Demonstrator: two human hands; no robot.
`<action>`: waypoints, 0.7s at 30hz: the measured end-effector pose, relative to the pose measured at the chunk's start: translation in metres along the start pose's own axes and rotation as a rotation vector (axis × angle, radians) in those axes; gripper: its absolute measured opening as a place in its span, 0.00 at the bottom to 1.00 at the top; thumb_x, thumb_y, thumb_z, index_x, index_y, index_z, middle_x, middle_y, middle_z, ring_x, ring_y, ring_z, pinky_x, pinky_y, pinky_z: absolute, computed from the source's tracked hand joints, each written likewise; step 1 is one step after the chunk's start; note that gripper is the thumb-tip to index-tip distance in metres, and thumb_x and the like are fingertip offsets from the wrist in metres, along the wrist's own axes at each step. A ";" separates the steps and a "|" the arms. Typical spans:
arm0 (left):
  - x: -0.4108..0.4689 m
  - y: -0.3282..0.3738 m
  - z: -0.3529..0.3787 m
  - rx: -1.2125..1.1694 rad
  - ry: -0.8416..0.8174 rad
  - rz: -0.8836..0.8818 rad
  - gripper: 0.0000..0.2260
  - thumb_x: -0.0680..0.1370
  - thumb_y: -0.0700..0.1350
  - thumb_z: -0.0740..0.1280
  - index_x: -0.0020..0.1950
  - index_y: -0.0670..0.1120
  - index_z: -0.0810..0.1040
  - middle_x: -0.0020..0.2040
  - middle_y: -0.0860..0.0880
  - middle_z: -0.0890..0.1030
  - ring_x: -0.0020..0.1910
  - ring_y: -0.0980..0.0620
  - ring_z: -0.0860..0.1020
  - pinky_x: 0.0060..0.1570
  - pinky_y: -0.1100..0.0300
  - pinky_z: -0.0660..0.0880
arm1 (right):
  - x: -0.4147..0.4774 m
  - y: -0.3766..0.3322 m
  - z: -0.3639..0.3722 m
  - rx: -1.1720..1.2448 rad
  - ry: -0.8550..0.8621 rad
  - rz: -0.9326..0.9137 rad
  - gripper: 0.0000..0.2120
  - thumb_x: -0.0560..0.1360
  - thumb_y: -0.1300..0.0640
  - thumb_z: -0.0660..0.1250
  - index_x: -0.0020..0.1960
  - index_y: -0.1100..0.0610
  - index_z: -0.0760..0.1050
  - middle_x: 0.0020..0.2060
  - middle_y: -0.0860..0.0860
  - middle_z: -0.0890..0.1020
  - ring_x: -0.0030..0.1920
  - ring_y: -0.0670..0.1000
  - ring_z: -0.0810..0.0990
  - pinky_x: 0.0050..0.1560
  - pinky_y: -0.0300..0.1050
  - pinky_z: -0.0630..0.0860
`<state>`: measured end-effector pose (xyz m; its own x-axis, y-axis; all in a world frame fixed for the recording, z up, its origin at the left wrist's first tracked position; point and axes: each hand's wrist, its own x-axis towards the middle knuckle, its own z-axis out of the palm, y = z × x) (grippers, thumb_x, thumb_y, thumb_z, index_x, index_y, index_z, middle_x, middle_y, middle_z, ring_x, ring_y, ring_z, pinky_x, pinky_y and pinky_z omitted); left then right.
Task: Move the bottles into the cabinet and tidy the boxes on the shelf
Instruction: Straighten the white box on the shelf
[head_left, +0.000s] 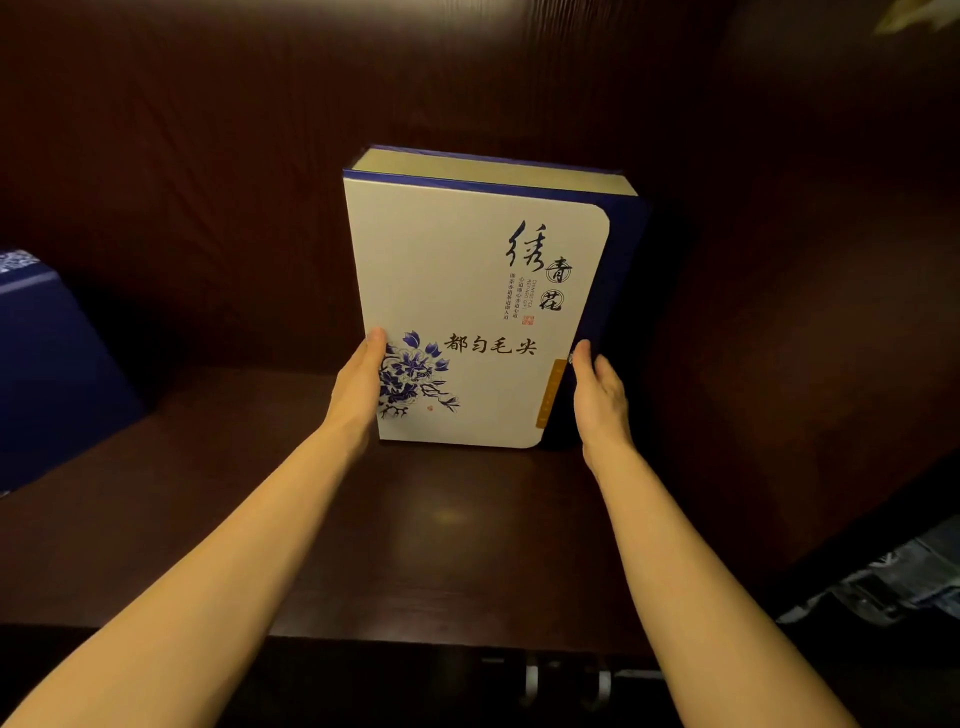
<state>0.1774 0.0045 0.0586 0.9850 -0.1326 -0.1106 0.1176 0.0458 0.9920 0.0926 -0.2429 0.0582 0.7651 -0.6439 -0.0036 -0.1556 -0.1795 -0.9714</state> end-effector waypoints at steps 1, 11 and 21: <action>-0.002 0.000 0.000 0.001 0.011 0.001 0.28 0.78 0.66 0.59 0.70 0.52 0.75 0.63 0.52 0.81 0.60 0.55 0.79 0.66 0.54 0.72 | -0.003 -0.001 -0.001 0.001 0.003 0.009 0.33 0.79 0.30 0.52 0.73 0.50 0.70 0.66 0.52 0.78 0.67 0.56 0.75 0.69 0.60 0.71; -0.046 -0.004 -0.008 0.002 0.026 -0.008 0.28 0.76 0.68 0.60 0.67 0.53 0.78 0.59 0.53 0.83 0.57 0.56 0.81 0.58 0.57 0.75 | -0.045 -0.001 -0.019 -0.043 0.030 -0.007 0.33 0.78 0.30 0.53 0.71 0.52 0.72 0.62 0.53 0.80 0.62 0.56 0.78 0.65 0.61 0.75; -0.108 -0.013 -0.018 0.019 0.042 -0.008 0.34 0.68 0.75 0.61 0.67 0.57 0.78 0.62 0.56 0.82 0.62 0.54 0.78 0.67 0.49 0.71 | -0.107 0.010 -0.046 -0.039 0.072 -0.060 0.26 0.77 0.30 0.53 0.57 0.47 0.76 0.51 0.47 0.81 0.53 0.52 0.80 0.61 0.61 0.77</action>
<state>0.0720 0.0356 0.0566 0.9885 -0.0912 -0.1208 0.1236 0.0258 0.9920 -0.0197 -0.2102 0.0598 0.7272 -0.6825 0.0731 -0.1355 -0.2472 -0.9595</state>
